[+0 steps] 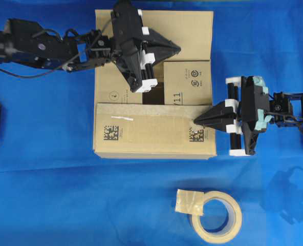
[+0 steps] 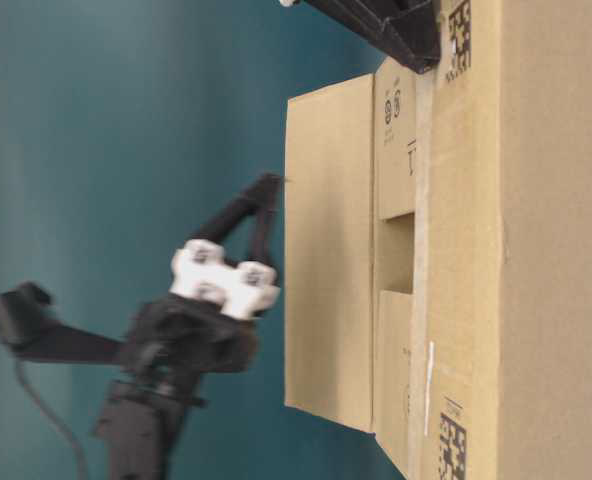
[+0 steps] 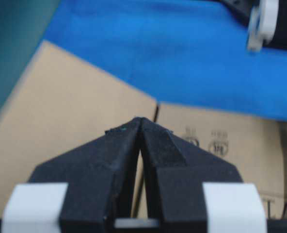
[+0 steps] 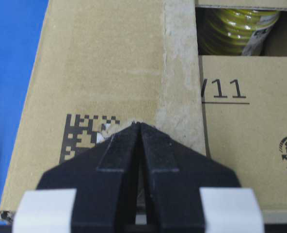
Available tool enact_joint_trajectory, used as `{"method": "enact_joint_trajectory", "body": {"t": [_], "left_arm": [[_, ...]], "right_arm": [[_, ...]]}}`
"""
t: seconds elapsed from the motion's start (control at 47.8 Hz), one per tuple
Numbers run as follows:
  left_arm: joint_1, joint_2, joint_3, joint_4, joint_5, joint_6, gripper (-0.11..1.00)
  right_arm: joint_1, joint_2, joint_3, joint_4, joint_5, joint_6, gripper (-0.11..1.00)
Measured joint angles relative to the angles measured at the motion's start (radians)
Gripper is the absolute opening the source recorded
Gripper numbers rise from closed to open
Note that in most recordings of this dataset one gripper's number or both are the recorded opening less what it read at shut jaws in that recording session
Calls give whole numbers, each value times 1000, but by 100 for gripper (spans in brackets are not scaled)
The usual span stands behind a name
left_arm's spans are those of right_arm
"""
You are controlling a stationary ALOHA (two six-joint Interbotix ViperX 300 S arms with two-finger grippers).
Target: Close the cardboard box.
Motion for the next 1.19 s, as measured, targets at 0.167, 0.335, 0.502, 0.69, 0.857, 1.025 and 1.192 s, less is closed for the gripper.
{"method": "enact_joint_trajectory", "body": {"t": [0.167,0.335,0.502,0.69,0.857,1.025,1.192], "left_arm": [[52,-38,-72,0,133,-5,2],[129,-31,-163,0,319,-5,2],[196,29,-275,0,526,-3,2],[218,80,-367,0,713,-2,2],[230,109,-420,0,850,2,2],[233,140,-453,0,931,3,2],[235,150,-462,0,968,8,2]], "right_arm": [[0,-3,0,0,-2,0,1],[0,0,0,0,-2,0,1],[0,0,0,0,-2,0,1],[2,0,0,0,-3,0,1],[0,0,0,0,-3,0,1],[2,0,0,0,-3,0,1],[0,0,0,0,-3,0,1]]}}
